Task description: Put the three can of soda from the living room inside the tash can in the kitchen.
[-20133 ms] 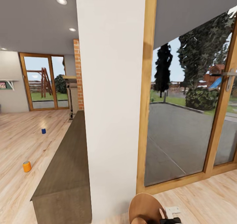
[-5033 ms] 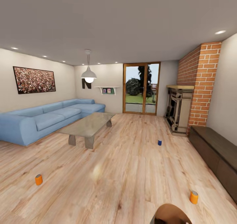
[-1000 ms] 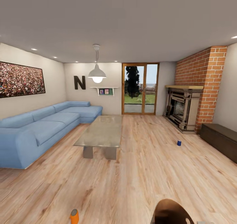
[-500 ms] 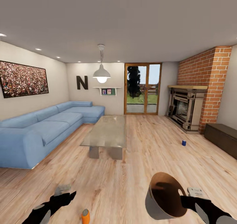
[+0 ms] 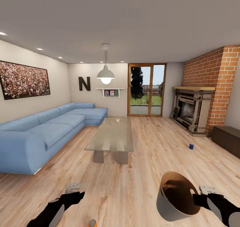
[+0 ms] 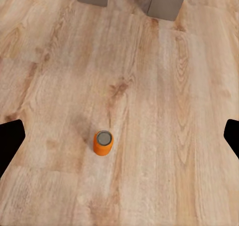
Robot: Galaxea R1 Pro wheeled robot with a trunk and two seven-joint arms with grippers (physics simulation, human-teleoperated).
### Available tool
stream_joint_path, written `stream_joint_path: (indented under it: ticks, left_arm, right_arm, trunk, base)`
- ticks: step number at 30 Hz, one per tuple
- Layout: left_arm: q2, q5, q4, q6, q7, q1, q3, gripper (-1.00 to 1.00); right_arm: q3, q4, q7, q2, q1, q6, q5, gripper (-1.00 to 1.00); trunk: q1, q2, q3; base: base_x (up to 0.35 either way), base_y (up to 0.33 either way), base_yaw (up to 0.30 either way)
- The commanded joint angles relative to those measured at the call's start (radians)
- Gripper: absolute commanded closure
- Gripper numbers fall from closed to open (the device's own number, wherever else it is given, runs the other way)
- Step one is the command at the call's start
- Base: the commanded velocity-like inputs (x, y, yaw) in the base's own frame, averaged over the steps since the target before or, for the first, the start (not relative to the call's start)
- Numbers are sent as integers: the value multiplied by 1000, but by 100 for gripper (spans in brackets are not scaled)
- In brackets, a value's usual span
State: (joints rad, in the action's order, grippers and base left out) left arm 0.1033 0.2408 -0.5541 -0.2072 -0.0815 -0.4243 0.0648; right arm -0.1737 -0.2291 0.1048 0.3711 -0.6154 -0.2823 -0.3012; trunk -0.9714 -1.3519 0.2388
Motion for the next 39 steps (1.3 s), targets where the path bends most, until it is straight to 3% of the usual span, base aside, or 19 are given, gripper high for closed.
stream_joint_path:
  ticks: [1, 5, 20, 27, 33, 39]
  left_arm:
    - [0, 0, 1, 0, 1, 0, 0, -100]
    - [-2, 0, 4, 0, 2, -1, 1, -100]
    - [-1, 0, 3, -2, 1, -1, 2, -100]
    - [-2, 1, 2, -4, 0, 0, 0, -100]
    - [-2, 4, -2, -3, 2, 0, -2, -100]
    - [-2, 6, -1, -2, 5, 1, -4, -100]
  right_arm:
    - [8, 1, 6, 0, 0, 15, -9, 100]
    - [9, 5, -3, 1, 2, 67, -8, 100]
    - [6, 7, -5, -1, 5, 80, -8, 100]
    - [4, 7, -6, -2, 5, 80, -9, 100]
    - [6, 8, -8, -28, 5, 79, -5, 100]
    - [6, 8, -8, -33, 5, 80, -5, 100]
  trunk:
    - [0, 0, 0]
    - [0, 0, 0]
    - [0, 0, 0]
    - [0, 0, 0]
    - [0, 0, 0]
    - [0, 0, 0]
  base:
    - [316, 22, 0]
    - [321, 10, 0]
    - [280, 1, 0]
    - [116, 0, 0]
    - [20, 0, 0]
    - [2, 0, 0]
